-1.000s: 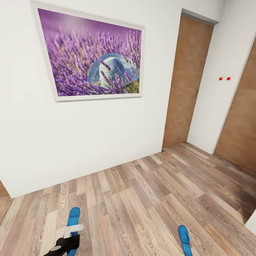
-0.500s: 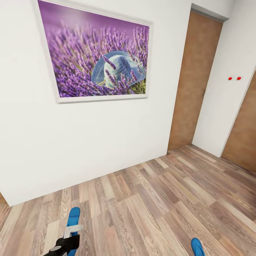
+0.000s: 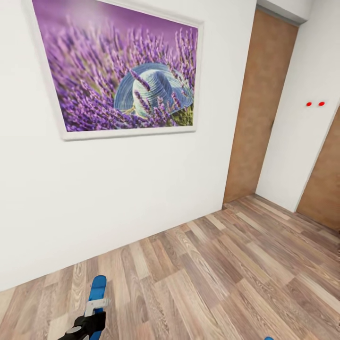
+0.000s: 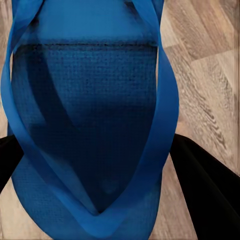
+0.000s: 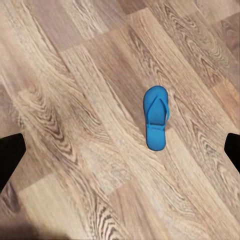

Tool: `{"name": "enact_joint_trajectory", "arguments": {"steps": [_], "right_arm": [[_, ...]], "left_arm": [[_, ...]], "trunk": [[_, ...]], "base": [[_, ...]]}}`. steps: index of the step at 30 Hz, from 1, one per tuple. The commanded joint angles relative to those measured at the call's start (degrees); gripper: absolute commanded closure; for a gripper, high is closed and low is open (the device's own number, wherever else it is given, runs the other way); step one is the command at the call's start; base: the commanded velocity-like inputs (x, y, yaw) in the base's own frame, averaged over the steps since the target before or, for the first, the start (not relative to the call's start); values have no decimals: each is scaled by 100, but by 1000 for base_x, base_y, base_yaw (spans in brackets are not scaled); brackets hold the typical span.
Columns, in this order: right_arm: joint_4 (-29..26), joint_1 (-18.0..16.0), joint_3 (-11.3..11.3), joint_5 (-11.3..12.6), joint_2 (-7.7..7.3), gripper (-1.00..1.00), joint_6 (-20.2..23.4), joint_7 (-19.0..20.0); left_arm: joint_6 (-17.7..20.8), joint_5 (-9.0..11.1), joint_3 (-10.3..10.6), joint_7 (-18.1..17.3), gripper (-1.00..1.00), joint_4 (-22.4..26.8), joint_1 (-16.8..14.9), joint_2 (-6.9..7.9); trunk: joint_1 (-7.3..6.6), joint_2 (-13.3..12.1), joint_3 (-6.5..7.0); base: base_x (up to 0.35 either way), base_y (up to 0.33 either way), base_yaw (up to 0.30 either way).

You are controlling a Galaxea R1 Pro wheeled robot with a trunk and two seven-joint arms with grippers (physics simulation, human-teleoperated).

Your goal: In the bedroom, move the book from the bed onto either nightstand, and place the two sandals side by side next to the bed.

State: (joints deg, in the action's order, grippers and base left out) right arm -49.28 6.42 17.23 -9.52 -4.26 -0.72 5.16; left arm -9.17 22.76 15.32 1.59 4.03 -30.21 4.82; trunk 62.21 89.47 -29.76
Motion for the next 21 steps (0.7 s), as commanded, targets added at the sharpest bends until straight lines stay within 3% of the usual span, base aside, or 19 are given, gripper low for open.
{"name": "enact_joint_trajectory", "arguments": {"steps": [1, 9, 21], "right_arm": [[-6, 0, 21, -59, 4, -100, -8, 38], [2, 0, 12, -59, 4, -100, -8, 38], [6, 0, 10, -59, 4, -100, -8, 38]], "left_arm": [[-14, 36, 51, 17, 100, 1, -2, 1], [-14, 36, 51, 17, 100, 1, -2, 1], [-14, 36, 51, 17, 100, 1, -2, 1]], "trunk": [[3, 2, -5], [3, 2, -5], [3, 2, -5]], "base": [[330, 36, -231], [321, 118, -264], [275, 226, -285]]}}
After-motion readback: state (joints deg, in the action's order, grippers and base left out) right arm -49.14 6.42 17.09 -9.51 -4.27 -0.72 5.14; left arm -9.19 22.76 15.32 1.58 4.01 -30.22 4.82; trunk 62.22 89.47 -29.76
